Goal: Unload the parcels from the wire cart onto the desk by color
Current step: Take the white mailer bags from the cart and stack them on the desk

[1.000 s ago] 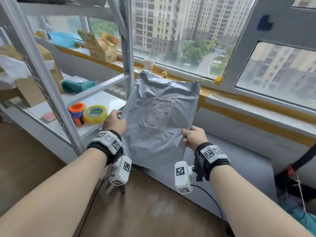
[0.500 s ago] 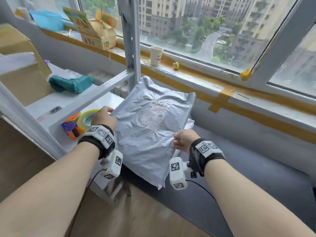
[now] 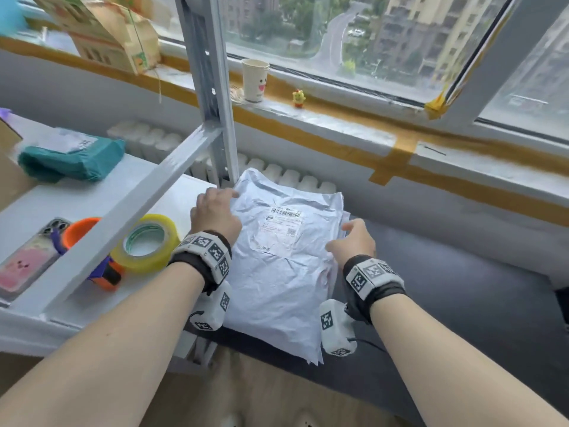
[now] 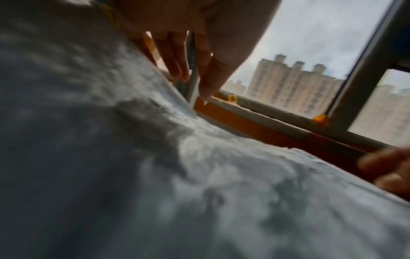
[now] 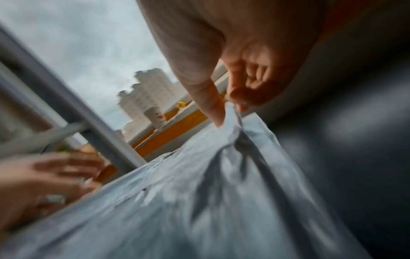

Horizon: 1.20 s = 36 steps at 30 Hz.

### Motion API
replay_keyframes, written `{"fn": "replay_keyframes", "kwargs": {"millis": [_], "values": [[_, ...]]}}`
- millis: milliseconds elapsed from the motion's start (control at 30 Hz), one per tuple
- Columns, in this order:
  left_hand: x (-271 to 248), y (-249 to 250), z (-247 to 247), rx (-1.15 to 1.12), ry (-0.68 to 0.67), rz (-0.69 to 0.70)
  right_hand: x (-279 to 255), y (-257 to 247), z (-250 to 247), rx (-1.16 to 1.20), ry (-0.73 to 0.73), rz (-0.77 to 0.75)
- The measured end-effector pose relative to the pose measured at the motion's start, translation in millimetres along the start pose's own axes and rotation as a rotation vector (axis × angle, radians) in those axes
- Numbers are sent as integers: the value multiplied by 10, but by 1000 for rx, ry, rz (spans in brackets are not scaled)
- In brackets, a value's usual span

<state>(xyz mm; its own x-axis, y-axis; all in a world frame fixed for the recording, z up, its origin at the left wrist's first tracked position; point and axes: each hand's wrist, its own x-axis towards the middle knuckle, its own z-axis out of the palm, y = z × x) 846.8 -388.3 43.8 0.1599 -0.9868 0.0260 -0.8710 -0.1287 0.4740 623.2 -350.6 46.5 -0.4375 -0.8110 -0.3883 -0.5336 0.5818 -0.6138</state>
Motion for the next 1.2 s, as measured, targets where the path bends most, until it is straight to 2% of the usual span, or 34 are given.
{"fn": "replay_keyframes", "kwargs": {"millis": [67, 167, 233, 333, 567, 900, 1067, 1200], "values": [[78, 95, 45, -24, -136, 98, 31, -106, 35, -65, 6, -178], [93, 133, 196, 168, -442, 153, 6, -213, 240, -342, -247, -377], [33, 78, 303, 316, -546, 154, -37, -174, 369, -567, -380, -381], [-45, -87, 424, 271, -629, 113, -40, -71, 450, -714, -445, -348], [3, -191, 550, 224, -627, 126, 51, -12, 595, -822, -389, -339], [40, -222, 664, 252, -604, 159, 123, 69, 660, -781, -366, -346], [24, -111, 560, 317, -624, 158, 129, -24, 574, -704, -394, -305], [7, -11, 421, 370, -605, 266, 97, -187, 409, -542, -218, -294]]}}
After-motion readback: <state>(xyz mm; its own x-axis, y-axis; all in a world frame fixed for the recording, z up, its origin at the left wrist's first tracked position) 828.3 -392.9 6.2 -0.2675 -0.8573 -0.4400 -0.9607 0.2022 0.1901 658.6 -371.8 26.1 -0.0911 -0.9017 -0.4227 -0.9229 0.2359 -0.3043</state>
